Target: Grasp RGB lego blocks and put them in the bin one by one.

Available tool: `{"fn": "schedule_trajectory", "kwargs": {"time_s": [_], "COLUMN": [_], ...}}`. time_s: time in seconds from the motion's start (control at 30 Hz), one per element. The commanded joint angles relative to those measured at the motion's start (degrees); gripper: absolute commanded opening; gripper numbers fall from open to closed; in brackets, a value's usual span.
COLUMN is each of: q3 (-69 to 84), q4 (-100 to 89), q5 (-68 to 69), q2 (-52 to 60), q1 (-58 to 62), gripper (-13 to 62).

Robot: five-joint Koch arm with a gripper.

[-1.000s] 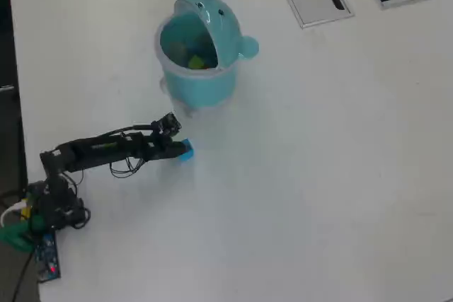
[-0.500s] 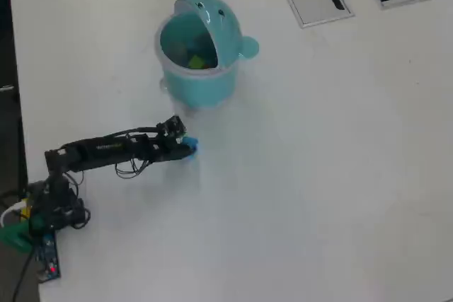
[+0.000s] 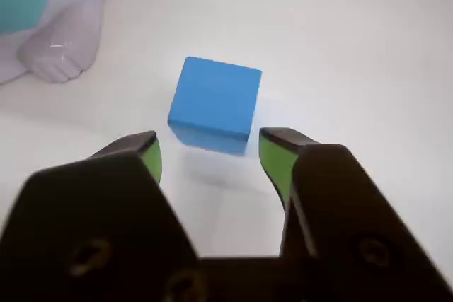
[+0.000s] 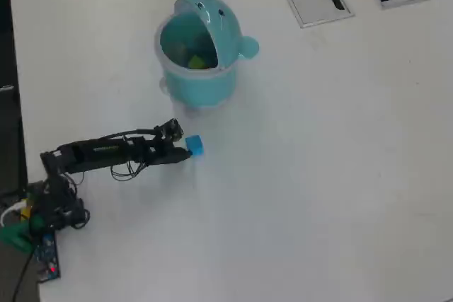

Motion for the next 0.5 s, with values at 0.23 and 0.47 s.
{"fn": "schedule_trajectory", "kwargs": {"time_s": [0.23,0.47], "q3": [-6.77,-10.99], "q4": [-5.10,-5.19], "q5": [0.70,0.53], "q2": [-4.13,-7.82], "q1": [-0.79,-0.70], "gripper": [24.3,24.3]}}
